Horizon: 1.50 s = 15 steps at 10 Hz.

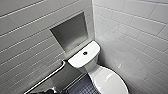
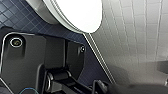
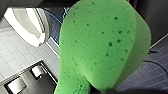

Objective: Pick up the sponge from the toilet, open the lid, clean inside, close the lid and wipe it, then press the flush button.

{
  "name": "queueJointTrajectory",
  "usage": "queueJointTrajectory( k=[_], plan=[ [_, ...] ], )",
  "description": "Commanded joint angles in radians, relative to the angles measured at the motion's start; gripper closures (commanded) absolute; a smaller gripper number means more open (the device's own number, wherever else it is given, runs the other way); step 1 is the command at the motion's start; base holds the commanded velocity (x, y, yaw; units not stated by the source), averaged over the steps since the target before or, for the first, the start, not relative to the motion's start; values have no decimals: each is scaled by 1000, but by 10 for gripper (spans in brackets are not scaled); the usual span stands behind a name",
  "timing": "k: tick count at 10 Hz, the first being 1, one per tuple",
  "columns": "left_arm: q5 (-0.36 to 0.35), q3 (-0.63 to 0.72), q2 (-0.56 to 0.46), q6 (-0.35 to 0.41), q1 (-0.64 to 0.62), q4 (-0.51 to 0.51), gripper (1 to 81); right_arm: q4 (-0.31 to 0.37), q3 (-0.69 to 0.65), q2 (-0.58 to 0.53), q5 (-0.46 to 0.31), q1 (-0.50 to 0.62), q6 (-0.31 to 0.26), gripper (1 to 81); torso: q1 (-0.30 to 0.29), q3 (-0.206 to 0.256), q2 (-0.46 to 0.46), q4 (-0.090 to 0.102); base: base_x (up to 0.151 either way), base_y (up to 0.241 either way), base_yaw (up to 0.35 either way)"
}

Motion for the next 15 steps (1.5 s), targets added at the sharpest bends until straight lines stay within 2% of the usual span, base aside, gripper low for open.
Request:
queueJointTrajectory(
  k=[1, 4, 6, 9, 11, 12, 13, 14, 15],
  plan=[
    [-111, -58, 15, 75, 272, 154, 811, -10, -36, 51, -88, -23, -2, 811, 0, 99, 0, 0, 0, 0, 0],
    [-144, -325, 157, 105, 425, 155, 811, -7, -119, 90, -88, -23, 2, 811, -1, 205, -1, 0, 0, 0, 0],
    [-144, -538, 279, 138, 488, 154, 811, -6, -159, 107, -86, -18, 5, 811, -2, 283, -2, 0, 0, 0, 0],
    [-152, -772, 416, 141, 548, 162, 811, -12, -174, 124, -86, -9, 7, 811, -4, 391, -3, 0, 0, 0, 0],
    [-209, -923, 500, 141, 585, 164, 811, -10, -191, 132, -88, -6, 7, 811, -5, 468, -4, 0, 0, 0, 0],
    [-227, -983, 537, 141, 600, 168, 811, -10, -200, 136, -88, -3, 7, 811, -5, 599, -5, 0, 0, 0, 0],
    [-236, -1039, 575, 141, 614, 190, 811, -10, -210, 141, -89, 0, 7, 811, -6, 443, -5, 0, 0, 0, 0],
    [-275, -1089, 606, 141, 631, 207, 811, -12, -220, 147, -91, 0, 7, 811, -6, 473, -5, 0, 0, 0, 0],
    [-318, -1140, 638, 141, 652, 223, 811, -13, -236, 156, -91, 0, 7, 811, -7, 482, -6, 0, 0, 0, 0]
  ],
)
